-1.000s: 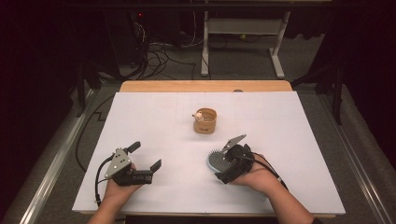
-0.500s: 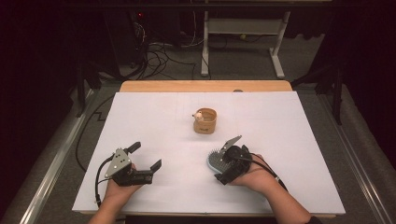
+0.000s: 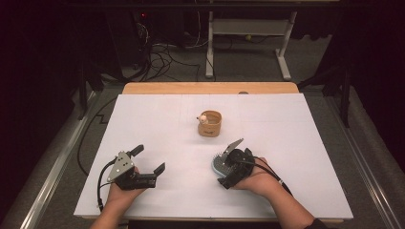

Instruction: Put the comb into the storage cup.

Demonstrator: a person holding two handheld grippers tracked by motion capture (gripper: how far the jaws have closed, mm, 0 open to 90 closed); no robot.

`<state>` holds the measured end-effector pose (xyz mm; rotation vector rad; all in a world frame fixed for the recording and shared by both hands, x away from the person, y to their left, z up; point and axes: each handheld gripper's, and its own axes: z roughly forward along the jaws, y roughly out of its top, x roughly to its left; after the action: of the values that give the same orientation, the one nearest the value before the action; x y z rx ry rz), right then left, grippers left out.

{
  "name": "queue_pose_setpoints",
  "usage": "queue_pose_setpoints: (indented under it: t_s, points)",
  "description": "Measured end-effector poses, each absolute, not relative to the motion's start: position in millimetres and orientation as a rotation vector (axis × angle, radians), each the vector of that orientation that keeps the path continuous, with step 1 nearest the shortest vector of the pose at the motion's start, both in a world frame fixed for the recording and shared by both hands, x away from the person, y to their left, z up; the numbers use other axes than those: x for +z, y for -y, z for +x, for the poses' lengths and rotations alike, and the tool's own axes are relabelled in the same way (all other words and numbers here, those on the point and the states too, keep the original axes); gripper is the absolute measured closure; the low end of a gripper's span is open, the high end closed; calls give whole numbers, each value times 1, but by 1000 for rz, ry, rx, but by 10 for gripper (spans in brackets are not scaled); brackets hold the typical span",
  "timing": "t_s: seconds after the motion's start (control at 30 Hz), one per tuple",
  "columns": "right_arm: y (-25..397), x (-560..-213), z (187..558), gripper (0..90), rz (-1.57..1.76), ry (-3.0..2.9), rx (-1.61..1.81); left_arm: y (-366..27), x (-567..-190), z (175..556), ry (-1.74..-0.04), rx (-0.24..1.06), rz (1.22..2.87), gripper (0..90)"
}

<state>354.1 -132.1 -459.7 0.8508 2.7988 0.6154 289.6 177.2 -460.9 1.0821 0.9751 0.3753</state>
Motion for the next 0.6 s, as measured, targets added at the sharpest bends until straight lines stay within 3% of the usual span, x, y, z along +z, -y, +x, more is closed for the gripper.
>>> queue_pose_setpoints:
  t_s: [0.6]
  points:
    - [130, -458, 355, 24, 843, -2810, 589, -175, -462, 289, -979, 373, 1086, 2]
